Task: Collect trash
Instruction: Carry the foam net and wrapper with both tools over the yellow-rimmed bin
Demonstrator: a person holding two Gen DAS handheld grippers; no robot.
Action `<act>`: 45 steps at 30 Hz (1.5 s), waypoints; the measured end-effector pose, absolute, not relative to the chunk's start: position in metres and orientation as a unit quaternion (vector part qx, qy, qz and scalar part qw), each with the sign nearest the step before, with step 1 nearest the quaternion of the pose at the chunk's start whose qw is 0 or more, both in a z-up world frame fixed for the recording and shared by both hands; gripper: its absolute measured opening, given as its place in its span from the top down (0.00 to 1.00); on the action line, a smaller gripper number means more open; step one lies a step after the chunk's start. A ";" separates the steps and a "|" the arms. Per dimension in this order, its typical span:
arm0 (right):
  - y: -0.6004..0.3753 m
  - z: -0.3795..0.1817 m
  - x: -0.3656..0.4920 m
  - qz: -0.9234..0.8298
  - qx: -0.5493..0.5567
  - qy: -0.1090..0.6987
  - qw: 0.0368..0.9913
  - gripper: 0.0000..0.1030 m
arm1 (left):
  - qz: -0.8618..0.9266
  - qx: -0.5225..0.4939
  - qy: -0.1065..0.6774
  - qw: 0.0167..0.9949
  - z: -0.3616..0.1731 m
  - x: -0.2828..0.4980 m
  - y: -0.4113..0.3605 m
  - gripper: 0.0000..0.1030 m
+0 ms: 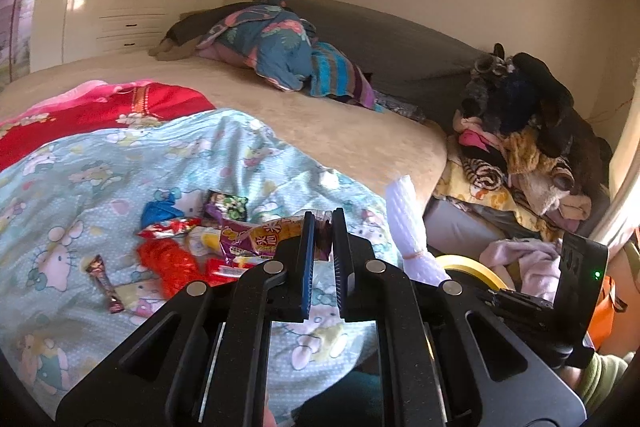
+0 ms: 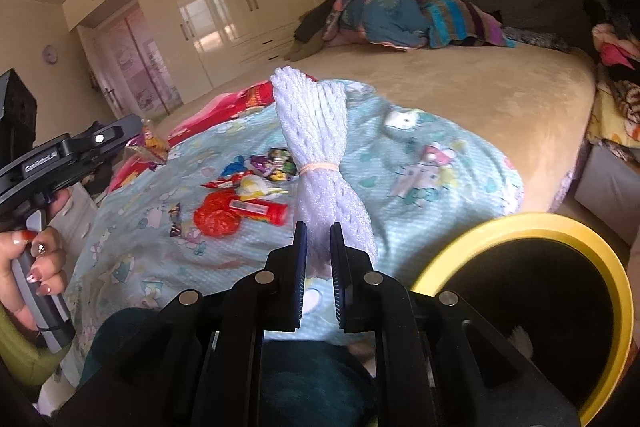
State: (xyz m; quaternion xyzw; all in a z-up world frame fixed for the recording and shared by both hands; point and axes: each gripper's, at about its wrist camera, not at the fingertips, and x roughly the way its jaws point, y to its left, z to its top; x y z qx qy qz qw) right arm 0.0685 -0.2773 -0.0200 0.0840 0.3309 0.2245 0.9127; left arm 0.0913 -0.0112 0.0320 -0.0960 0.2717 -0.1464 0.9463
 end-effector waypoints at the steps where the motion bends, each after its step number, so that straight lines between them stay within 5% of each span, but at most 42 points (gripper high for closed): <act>1: -0.282 -0.021 0.068 0.219 0.084 0.333 0.913 0.89 | -0.151 -0.094 0.272 0.946 0.031 0.091 -0.014 0.95; 45: -0.414 -0.066 0.035 0.083 0.123 0.396 0.906 0.89 | -0.353 -0.031 0.356 0.864 -0.033 0.073 -0.174 0.95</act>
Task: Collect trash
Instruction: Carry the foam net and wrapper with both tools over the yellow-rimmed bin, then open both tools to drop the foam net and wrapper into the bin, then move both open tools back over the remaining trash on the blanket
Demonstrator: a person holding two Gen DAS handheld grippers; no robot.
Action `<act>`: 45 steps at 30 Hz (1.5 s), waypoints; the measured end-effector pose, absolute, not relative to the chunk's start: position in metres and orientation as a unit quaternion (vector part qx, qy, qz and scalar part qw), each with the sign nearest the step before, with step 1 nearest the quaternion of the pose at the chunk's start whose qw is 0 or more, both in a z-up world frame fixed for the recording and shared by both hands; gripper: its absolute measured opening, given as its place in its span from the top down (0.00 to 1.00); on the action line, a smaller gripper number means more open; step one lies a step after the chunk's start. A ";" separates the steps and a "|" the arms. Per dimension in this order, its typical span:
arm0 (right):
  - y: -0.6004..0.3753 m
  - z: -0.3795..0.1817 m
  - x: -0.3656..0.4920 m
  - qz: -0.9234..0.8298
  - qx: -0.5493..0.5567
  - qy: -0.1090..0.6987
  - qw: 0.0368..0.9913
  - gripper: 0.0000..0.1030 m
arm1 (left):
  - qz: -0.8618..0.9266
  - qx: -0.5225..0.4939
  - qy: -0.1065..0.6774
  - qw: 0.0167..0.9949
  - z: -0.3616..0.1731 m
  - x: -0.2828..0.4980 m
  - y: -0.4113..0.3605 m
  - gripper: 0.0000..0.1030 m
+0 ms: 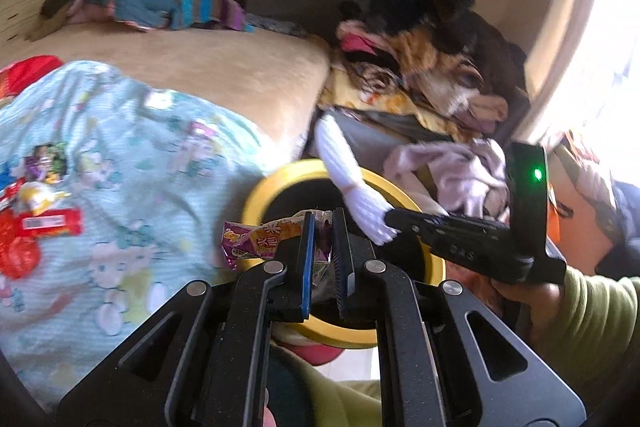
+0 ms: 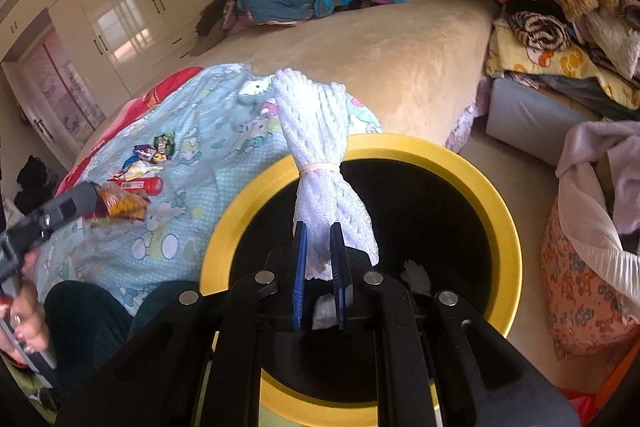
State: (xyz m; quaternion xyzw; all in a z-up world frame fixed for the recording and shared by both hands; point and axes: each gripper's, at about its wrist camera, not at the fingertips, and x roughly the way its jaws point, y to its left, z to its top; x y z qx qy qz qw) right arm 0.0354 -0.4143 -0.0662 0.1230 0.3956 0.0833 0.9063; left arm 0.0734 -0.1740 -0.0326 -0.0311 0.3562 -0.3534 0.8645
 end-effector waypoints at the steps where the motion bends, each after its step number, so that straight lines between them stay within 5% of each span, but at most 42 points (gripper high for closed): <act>1: -0.416 -0.067 0.034 0.081 0.125 0.398 0.905 0.89 | -0.363 -0.026 0.358 0.860 -0.036 0.071 -0.181 0.95; 15: -0.443 -0.083 0.020 0.052 0.156 0.426 0.890 0.88 | -0.409 -0.006 0.393 0.824 -0.071 0.074 -0.227 0.95; 18: -0.450 -0.086 0.019 0.042 0.171 0.426 0.887 0.81 | -0.413 -0.011 0.394 0.821 -0.076 0.079 -0.233 0.92; 20: -0.453 -0.085 0.018 0.032 0.171 0.424 0.889 0.70 | -0.406 -0.012 0.388 0.827 -0.077 0.085 -0.232 0.45; 24: -0.448 -0.081 0.019 0.021 0.153 0.413 0.897 0.50 | -0.375 -0.020 0.382 0.844 -0.071 0.091 -0.212 0.27; 26: -0.440 -0.078 0.019 0.019 0.136 0.403 0.905 0.44 | -0.344 -0.009 0.373 0.862 -0.067 0.091 -0.203 0.10; 35: -0.395 -0.052 0.017 0.052 0.062 0.337 0.938 0.27 | -0.270 0.004 0.343 0.900 -0.050 0.089 -0.171 0.10; 45: -0.366 -0.036 0.014 0.077 0.029 0.305 0.949 0.20 | -0.223 0.007 0.310 0.924 -0.033 0.083 -0.140 0.10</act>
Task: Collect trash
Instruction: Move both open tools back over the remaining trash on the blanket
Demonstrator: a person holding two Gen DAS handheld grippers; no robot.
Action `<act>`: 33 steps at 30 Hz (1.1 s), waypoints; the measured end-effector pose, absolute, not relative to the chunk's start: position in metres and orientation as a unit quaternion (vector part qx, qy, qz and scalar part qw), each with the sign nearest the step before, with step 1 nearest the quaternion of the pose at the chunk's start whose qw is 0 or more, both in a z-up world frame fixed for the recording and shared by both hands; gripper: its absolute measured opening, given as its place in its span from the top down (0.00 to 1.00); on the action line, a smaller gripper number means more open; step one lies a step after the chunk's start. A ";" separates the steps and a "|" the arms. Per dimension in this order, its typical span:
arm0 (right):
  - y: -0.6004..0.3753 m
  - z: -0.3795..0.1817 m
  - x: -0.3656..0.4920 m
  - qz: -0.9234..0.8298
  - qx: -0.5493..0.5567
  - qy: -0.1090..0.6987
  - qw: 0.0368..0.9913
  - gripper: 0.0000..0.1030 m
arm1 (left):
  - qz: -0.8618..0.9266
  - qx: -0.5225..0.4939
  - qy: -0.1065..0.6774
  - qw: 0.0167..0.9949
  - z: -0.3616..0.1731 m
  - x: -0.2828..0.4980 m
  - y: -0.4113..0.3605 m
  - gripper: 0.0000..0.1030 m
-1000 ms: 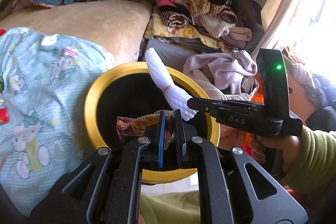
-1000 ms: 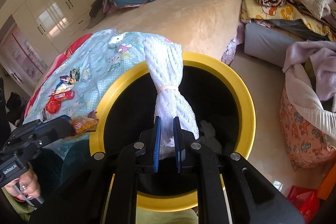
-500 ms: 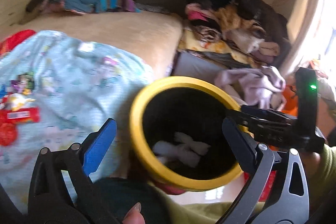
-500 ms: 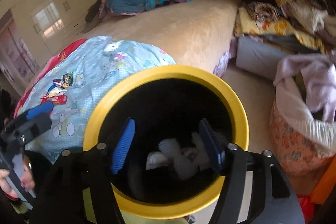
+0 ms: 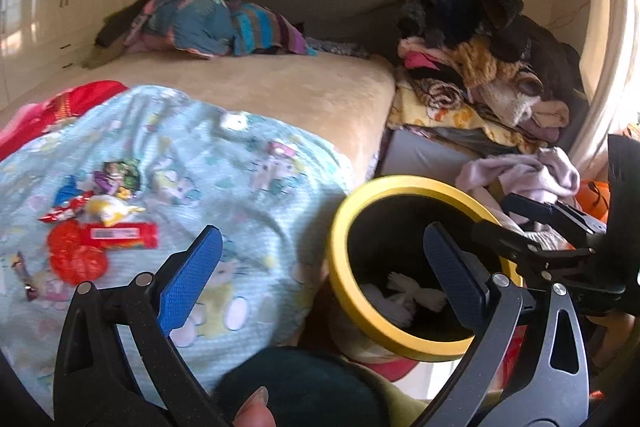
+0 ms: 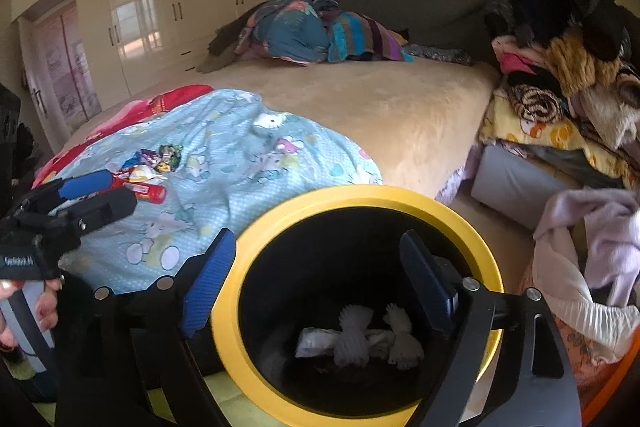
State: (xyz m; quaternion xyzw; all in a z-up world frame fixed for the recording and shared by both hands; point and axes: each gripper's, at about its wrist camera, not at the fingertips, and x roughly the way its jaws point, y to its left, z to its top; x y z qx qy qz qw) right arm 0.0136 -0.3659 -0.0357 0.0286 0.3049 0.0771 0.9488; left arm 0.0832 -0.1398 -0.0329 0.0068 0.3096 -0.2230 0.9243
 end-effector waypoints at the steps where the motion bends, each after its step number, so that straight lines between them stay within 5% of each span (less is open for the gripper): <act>1: -0.362 -0.035 0.014 0.081 0.026 0.303 0.949 0.20 | -0.215 0.004 0.306 0.928 -0.030 0.083 -0.134 0.10; 33: -0.229 -0.009 0.058 0.238 -0.021 0.270 0.933 0.16 | -0.063 -0.054 0.234 0.969 0.013 0.084 -0.016 0.10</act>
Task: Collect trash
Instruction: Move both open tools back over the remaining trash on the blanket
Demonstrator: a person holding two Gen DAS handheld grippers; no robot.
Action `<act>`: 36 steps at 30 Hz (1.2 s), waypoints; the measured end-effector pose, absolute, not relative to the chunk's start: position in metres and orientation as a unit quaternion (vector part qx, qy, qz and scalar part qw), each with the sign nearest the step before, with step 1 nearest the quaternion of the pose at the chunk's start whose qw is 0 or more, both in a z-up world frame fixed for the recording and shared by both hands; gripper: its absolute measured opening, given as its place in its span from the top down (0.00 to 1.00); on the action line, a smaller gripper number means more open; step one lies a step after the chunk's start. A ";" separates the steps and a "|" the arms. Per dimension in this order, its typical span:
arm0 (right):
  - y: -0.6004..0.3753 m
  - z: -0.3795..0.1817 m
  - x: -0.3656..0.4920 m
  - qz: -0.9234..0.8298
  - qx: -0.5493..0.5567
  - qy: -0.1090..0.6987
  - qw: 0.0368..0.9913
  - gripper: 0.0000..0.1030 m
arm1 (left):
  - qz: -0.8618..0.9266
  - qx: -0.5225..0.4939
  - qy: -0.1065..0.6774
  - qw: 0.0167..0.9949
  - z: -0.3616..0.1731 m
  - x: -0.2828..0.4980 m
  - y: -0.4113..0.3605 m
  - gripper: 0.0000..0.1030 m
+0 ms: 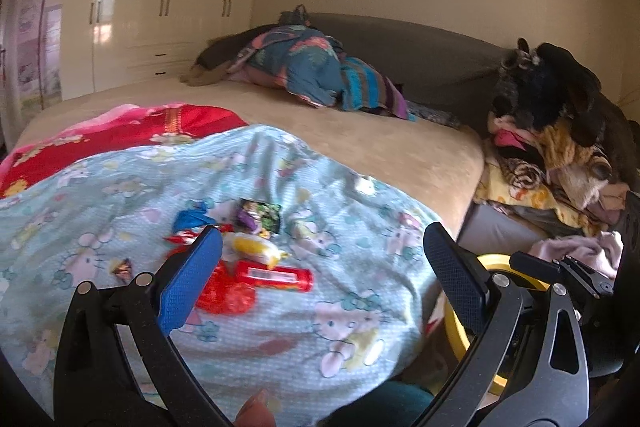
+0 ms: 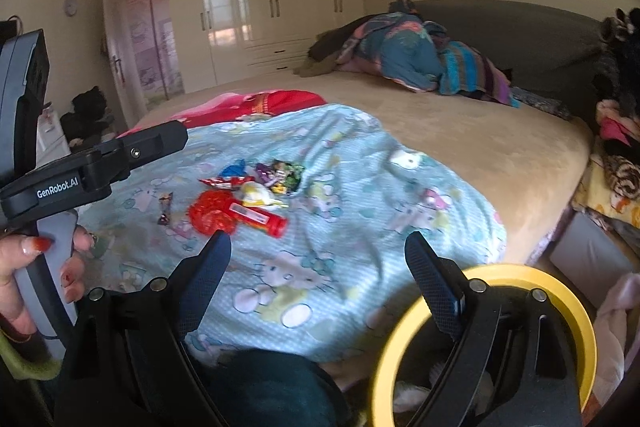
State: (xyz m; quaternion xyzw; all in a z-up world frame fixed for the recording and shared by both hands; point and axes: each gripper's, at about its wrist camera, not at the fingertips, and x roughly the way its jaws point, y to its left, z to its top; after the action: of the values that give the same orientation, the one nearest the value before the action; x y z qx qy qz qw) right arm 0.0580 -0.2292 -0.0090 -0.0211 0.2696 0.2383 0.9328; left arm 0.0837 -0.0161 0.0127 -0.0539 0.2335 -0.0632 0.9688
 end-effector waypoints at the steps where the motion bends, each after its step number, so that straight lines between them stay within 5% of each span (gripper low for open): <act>1: -0.226 -0.009 0.059 0.242 -0.022 0.270 0.932 0.16 | -0.057 -0.057 0.233 0.969 0.013 0.084 -0.011 0.10; 36: -0.124 -0.046 0.121 0.314 -0.093 0.303 0.895 0.16 | 0.103 -0.108 0.278 0.949 -0.020 0.087 0.113 0.10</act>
State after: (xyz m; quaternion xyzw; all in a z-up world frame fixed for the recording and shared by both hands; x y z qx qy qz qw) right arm 0.1209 -0.1241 -0.0462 -0.0934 0.3030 0.3137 0.8950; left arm 0.0866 0.1135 -0.0198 -0.1083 0.2781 0.1031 0.9488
